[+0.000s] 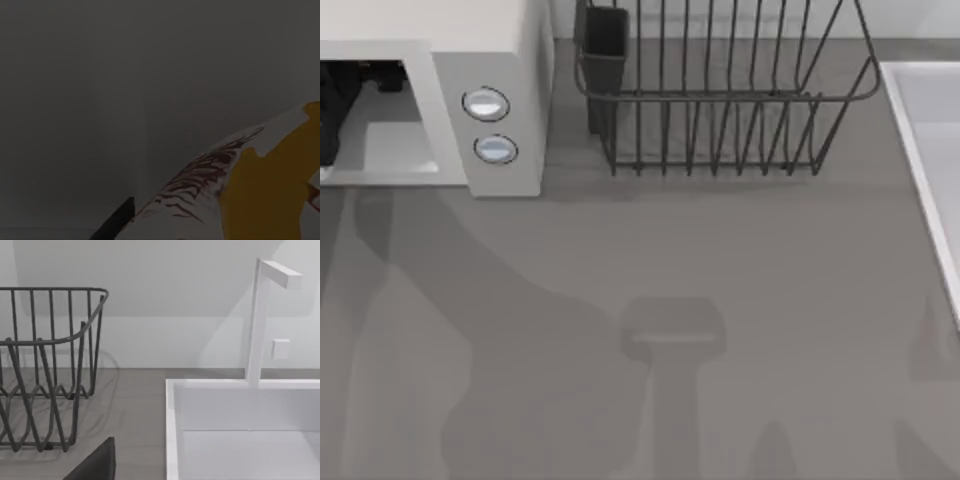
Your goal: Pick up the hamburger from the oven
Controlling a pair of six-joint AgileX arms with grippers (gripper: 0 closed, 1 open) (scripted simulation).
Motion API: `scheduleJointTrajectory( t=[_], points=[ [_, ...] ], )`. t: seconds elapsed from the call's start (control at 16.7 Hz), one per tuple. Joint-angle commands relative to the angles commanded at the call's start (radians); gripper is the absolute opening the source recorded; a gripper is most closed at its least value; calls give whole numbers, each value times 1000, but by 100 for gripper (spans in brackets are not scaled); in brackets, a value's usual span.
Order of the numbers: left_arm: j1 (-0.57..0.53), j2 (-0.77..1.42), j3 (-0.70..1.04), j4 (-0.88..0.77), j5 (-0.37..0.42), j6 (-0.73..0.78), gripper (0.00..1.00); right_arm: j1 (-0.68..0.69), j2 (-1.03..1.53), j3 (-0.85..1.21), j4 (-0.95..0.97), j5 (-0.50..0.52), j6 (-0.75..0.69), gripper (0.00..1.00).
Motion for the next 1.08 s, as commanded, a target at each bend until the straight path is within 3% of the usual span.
scheduleJointTrajectory(
  t=[0.24,0.84,1.08],
  points=[
    [-140,-188,-172,-54,-133,-54,0,0,0,0,0,0,0,100],
    [-660,-966,-839,-256,-626,-252,0,0,0,0,0,0,0,100],
    [-773,-1096,-967,-299,-734,-295,0,0,0,0,0,0,0,100]
  ],
)
